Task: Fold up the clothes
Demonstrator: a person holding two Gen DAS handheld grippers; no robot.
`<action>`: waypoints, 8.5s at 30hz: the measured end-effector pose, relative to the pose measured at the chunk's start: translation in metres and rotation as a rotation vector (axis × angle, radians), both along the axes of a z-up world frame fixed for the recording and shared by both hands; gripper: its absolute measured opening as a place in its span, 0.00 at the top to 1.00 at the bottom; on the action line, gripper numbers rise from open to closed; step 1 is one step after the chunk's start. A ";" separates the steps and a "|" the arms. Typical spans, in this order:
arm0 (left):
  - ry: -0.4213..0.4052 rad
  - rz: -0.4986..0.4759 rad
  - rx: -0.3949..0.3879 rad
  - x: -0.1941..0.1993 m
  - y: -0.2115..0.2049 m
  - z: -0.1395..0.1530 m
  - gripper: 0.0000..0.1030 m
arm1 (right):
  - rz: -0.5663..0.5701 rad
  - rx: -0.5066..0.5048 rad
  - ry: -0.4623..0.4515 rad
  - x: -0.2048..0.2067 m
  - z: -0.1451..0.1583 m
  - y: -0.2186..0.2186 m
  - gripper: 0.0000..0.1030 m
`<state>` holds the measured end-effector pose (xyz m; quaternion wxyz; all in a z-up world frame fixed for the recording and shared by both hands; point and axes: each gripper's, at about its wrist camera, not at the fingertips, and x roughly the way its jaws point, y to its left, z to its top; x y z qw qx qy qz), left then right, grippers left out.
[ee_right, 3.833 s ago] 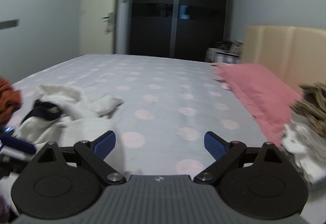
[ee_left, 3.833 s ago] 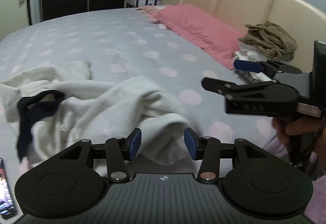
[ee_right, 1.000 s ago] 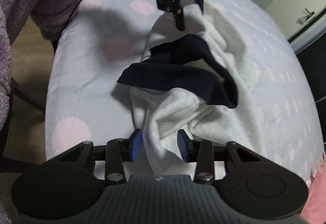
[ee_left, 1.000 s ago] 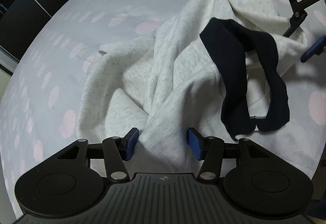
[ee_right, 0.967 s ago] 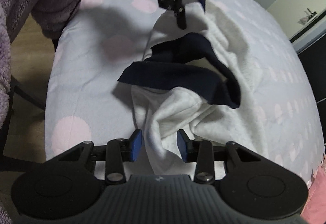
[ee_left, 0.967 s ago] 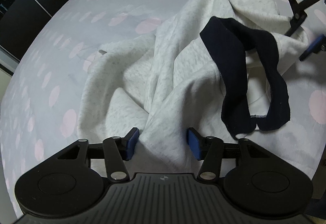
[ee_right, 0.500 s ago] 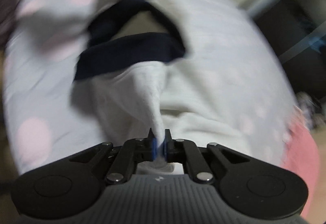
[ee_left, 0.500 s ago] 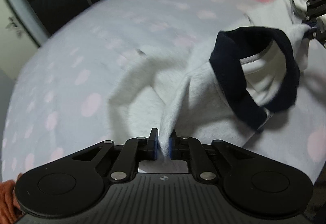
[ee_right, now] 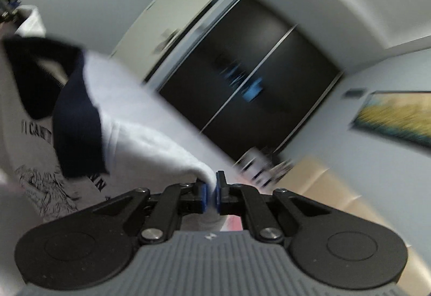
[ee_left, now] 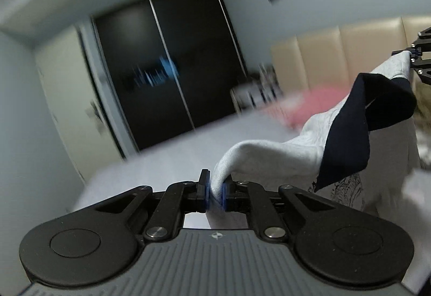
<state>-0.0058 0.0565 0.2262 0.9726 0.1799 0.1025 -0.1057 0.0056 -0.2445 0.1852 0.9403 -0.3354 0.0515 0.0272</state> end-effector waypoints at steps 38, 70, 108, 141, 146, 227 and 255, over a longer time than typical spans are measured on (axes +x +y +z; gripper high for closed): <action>-0.264 0.184 0.183 0.114 -0.102 0.098 0.94 | -0.089 -0.025 -0.263 0.124 0.102 0.007 0.93; 0.457 -0.387 0.516 -0.051 -0.061 -0.215 0.96 | 0.409 -0.157 0.706 0.018 -0.164 -0.057 0.94; 0.504 -0.634 0.868 -0.102 -0.064 -0.357 0.72 | 0.717 -0.569 0.876 -0.031 -0.318 -0.041 0.52; 0.737 -0.834 0.749 -0.074 -0.091 -0.347 0.93 | 0.913 -0.439 1.009 -0.031 -0.270 -0.002 0.82; 0.792 -0.814 0.759 -0.064 -0.096 -0.375 0.92 | 0.908 -0.491 1.062 -0.022 -0.292 0.006 0.82; 0.597 0.755 -0.235 0.197 0.248 -0.225 0.96 | -0.788 0.363 0.617 0.254 -0.234 -0.257 0.91; 0.407 0.799 -0.258 0.303 0.199 -0.225 0.56 | -0.411 0.417 0.702 0.331 -0.254 -0.144 0.53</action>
